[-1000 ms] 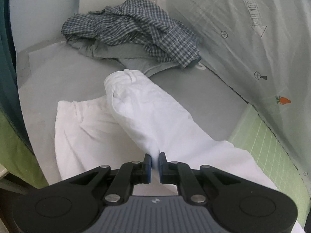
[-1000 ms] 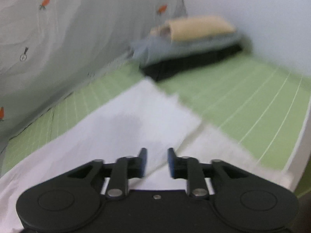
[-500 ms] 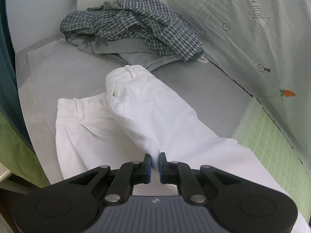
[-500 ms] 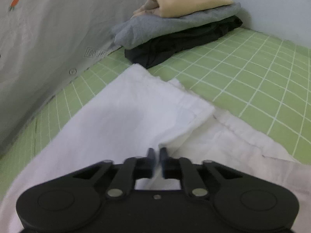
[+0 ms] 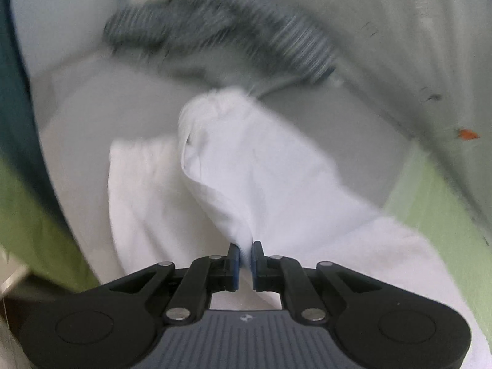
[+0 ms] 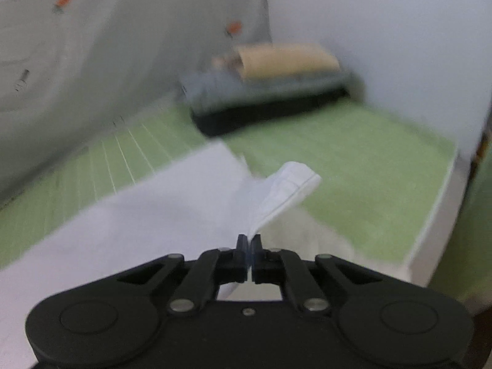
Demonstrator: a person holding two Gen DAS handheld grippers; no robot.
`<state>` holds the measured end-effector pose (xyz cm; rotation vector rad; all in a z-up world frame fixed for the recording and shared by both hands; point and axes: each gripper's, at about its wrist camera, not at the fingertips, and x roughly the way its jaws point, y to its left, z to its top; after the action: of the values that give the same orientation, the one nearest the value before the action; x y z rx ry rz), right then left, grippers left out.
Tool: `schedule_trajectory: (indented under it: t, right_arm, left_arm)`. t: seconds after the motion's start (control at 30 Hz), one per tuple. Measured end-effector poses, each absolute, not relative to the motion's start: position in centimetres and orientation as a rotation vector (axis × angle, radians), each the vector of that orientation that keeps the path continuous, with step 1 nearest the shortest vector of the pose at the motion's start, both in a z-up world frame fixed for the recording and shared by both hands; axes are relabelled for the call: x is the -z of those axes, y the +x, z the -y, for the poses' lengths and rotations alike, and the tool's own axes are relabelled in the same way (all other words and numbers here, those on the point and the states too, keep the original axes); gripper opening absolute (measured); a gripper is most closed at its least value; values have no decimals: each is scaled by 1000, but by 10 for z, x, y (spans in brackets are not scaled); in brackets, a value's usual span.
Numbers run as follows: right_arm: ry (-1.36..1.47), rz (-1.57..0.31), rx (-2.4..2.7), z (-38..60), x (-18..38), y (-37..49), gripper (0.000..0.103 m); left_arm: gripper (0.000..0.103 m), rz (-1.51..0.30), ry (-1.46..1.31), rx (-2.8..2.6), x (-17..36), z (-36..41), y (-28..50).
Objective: Fold clothes
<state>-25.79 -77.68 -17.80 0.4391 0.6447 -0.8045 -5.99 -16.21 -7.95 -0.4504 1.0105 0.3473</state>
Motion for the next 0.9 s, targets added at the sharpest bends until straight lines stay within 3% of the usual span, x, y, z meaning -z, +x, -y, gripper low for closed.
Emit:
schedule_trajectory:
  t: [0.27, 0.5, 0.63, 0.73, 0.83, 0.9]
  right_arm:
    - [405, -569, 829, 757, 119, -304, 2]
    - [479, -754, 879, 754, 169, -323, 2]
    - [485, -717, 892, 752, 147, -340, 2]
    - [473, -759, 892, 750, 157, -342, 2]
    - [565, -794, 912, 757, 179, -344, 3]
    - [646, -760, 939, 764, 182, -354, 13]
  left_arm:
    - [9, -918, -368, -282, 15, 152, -96]
    - [9, -1047, -367, -377, 62, 147, -109]
    - [9, -1031, -346, -363, 45, 149, -110]
    - [10, -1080, -285, -390, 66, 152, -110]
    - [16, -1185, -213, -425, 105, 160, -105]
    - [24, -1188, -168, -427, 105, 167, -104]
